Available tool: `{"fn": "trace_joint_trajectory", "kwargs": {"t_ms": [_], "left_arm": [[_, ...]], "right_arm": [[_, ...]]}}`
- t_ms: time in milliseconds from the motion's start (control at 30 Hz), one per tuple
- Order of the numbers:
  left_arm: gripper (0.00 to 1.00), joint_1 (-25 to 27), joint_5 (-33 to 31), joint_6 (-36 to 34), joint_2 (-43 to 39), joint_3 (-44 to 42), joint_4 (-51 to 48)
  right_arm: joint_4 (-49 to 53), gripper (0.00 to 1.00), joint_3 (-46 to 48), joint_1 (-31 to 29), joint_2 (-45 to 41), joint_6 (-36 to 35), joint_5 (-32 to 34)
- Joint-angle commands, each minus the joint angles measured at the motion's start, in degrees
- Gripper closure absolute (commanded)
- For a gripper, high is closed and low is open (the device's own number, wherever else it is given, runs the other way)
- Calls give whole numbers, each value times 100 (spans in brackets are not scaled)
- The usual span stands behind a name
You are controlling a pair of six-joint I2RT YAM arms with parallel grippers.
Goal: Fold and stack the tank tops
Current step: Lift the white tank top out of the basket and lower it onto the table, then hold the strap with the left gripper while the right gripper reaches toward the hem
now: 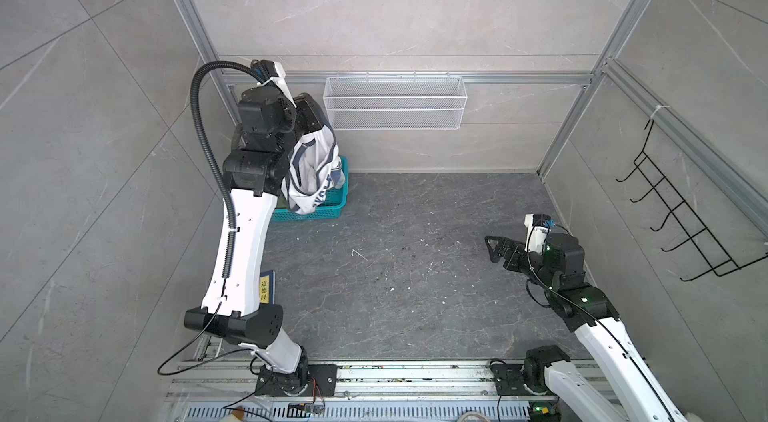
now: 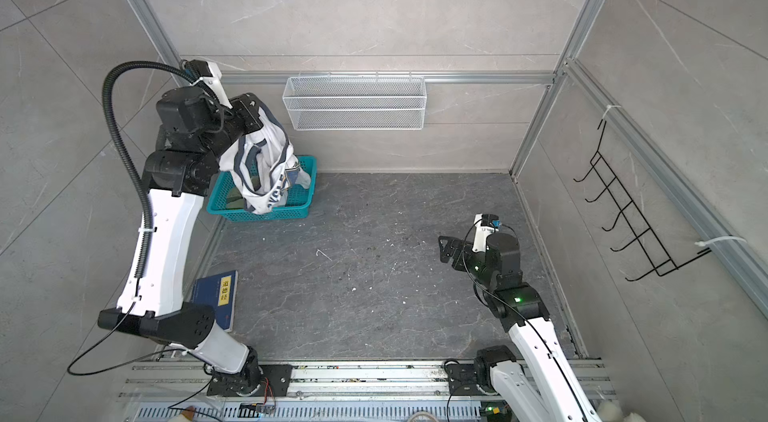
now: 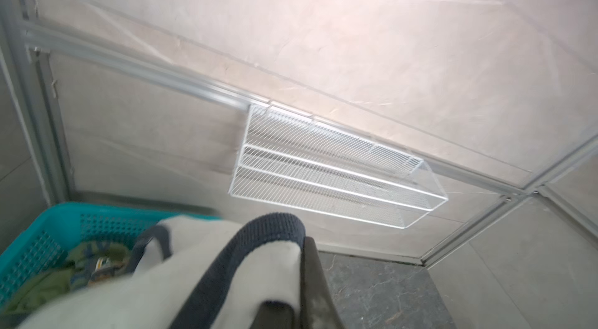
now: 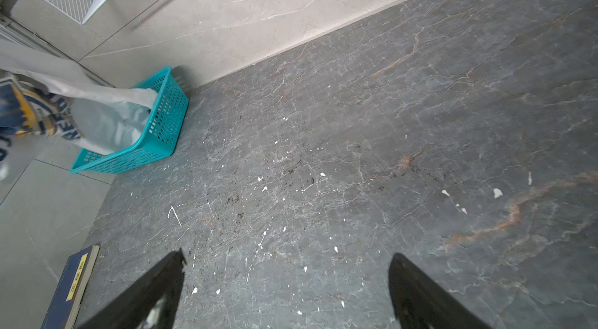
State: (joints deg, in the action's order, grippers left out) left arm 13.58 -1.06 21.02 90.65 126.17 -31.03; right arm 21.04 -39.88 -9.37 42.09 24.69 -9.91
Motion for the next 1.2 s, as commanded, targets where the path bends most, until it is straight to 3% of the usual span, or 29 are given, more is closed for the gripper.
{"fn": "trace_joint_trajectory", "kwargs": {"t_ms": [0,300,567,733,867,1033,1100,1167], "left_arm": [[100,457,289,-410,-271,354,823],[100,1466,1144,-191,8,1457,1013],[100,1901,1392,442,17,946,1316],[100,1934,1724,932,-241,-377,1541],[99,1932,1745,945,-756,-2252,1692],[88,1906,326,954,-1478,-4909,1615],[72,1870,-139,1149,-1575,-5742,1511],[63,1786,-720,1452,-1523,-6244,1105]], "right_arm": [[147,0,101,-3,-99,36,-71],[94,0,98,-3,-95,88,-170],[280,0,-71,2,-169,-3,5],[456,0,-235,1,-262,-147,242],[542,0,-344,2,-233,-262,342],[513,0,-298,-2,67,-245,201],[458,0,-251,1,246,-232,61],[338,0,-190,-6,433,-211,-117]]}}
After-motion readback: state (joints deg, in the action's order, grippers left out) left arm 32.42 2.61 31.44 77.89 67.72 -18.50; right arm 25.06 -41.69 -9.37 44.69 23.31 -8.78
